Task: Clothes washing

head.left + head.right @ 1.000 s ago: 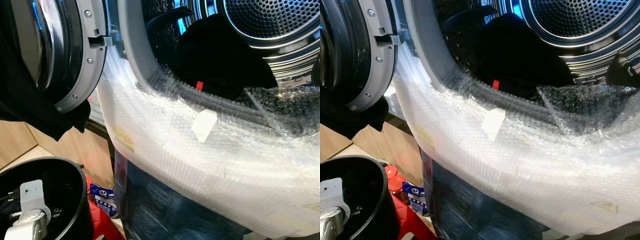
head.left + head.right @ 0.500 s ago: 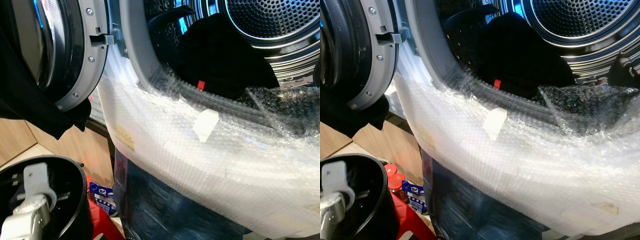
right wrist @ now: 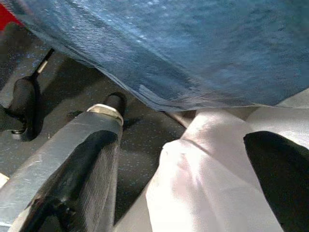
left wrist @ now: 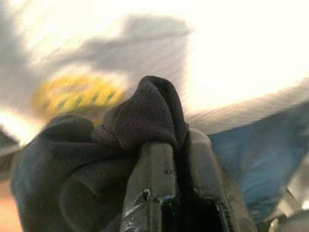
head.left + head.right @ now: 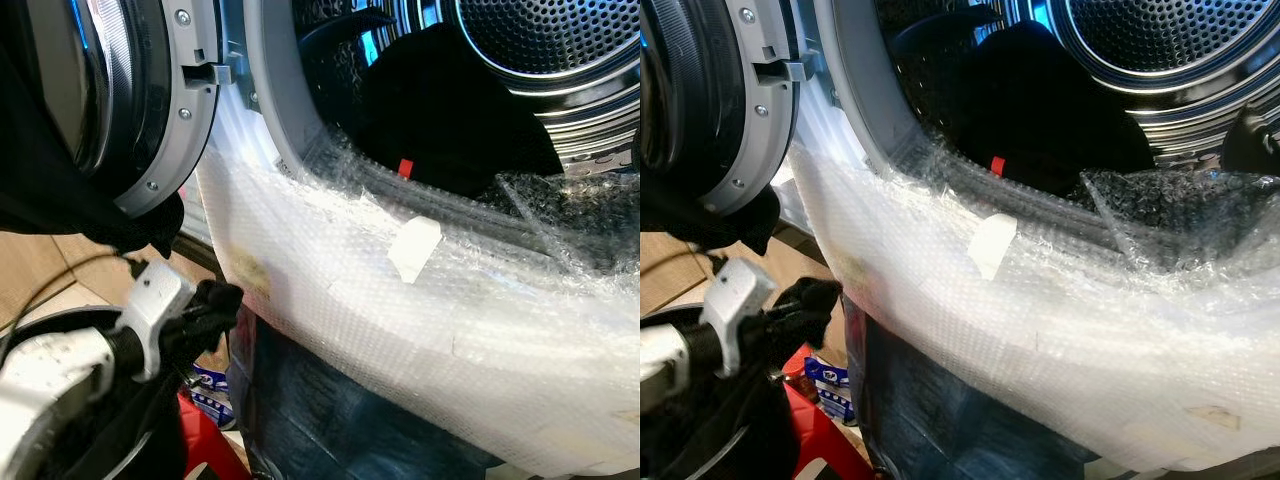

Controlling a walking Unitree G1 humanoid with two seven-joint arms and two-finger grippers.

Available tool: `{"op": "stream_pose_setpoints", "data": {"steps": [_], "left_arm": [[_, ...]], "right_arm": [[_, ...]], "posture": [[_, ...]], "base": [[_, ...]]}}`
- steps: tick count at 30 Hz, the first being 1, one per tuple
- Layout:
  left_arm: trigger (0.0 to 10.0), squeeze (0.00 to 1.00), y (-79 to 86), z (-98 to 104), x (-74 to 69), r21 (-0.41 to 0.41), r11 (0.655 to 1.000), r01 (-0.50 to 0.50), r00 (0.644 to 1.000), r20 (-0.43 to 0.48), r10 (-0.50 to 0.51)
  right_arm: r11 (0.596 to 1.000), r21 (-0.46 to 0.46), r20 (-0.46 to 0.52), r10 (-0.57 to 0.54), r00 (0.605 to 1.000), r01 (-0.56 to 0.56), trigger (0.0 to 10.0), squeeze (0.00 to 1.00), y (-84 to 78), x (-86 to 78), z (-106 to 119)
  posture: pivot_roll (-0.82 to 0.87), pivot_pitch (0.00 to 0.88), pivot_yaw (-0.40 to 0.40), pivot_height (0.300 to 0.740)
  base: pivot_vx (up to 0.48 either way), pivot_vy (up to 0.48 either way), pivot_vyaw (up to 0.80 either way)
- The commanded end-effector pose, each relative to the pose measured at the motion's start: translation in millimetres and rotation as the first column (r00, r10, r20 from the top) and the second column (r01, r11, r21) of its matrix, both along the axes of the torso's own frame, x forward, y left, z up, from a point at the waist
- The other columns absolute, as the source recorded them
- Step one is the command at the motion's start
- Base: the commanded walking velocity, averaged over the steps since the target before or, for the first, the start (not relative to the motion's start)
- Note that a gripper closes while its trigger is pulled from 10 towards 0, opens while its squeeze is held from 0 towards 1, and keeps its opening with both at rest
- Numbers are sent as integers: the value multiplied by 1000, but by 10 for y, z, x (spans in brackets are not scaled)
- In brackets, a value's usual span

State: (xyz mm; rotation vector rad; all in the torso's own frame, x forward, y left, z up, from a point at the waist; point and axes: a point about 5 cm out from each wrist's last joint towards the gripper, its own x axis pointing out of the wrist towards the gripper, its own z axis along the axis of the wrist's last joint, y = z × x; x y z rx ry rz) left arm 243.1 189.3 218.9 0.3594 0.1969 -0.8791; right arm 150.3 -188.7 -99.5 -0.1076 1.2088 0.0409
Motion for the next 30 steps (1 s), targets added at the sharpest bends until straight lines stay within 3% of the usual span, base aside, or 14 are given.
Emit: {"op": "stream_pose_setpoints", "data": {"steps": [1,6,7,10,11,13,17,18,23,24,26,30], "left_arm": [[0,0,-99,53,-45,25,995,95,995,8,-96],[0,0,-320,198,-44,34,956,292,956,0,-292],[0,0,-400,190,-4,25,933,359,933,-15,-359],[0,0,-502,97,80,17,908,418,908,-43,-417],[0,0,-586,7,106,36,886,462,886,-67,-460],[0,0,-726,-9,122,-5,863,506,861,-63,-505],[0,0,-896,-50,139,4,830,558,829,-64,-556],[0,0,-1005,-64,140,-8,801,598,799,-67,-597],[0,0,-1243,-81,207,37,756,653,757,-51,-651],[0,0,-1417,-34,244,33,740,672,740,-13,-672],[0,0,-1492,-9,249,32,726,687,727,2,-687],[0,0,-1613,125,236,74,663,745,662,41,-749]], "right_arm": [[1000,-7,-1,-29,1000,29,10000,0,-39,-42,-11],[999,-17,3,-31,1000,31,10000,0,-68,-31,-3],[999,-18,4,-35,999,35,10000,0,-66,-28,-2],[999,-19,7,-41,999,42,10000,0,-55,-25,-3],[999,-18,13,-50,999,50,10000,0,-44,-16,-1],[998,-15,18,-53,998,54,10000,0,-29,-3,1],[997,-4,27,-71,997,71,10000,0,-11,13,5],[997,1,29,-79,996,79,10000,0,-1,20,6],[995,5,38,-102,994,102,10000,0,3,33,10],[993,7,48,-118,992,118,10000,0,-5,46,16],[992,11,56,-130,990,130,10000,0,-8,54,20],[994,9,44,-111,993,111,10000,0,-16,31,12]], "posture": [[184,74,-80,740],[172,68,-60,740],[169,53,-46,740],[160,32,-32,740],[155,23,-28,740],[150,7,-16,740],[144,0,-6,740],[137,0,3,740],[110,0,12,740],[102,0,6,740],[99,0,2,740],[114,0,-5,740]], "base": [[0,0,0],[0,0,0],[0,0,0],[0,0,0],[0,0,0],[0,0,0],[0,0,0],[0,0,0],[0,0,0],[0,0,0],[0,0,0],[0,0,0]]}}
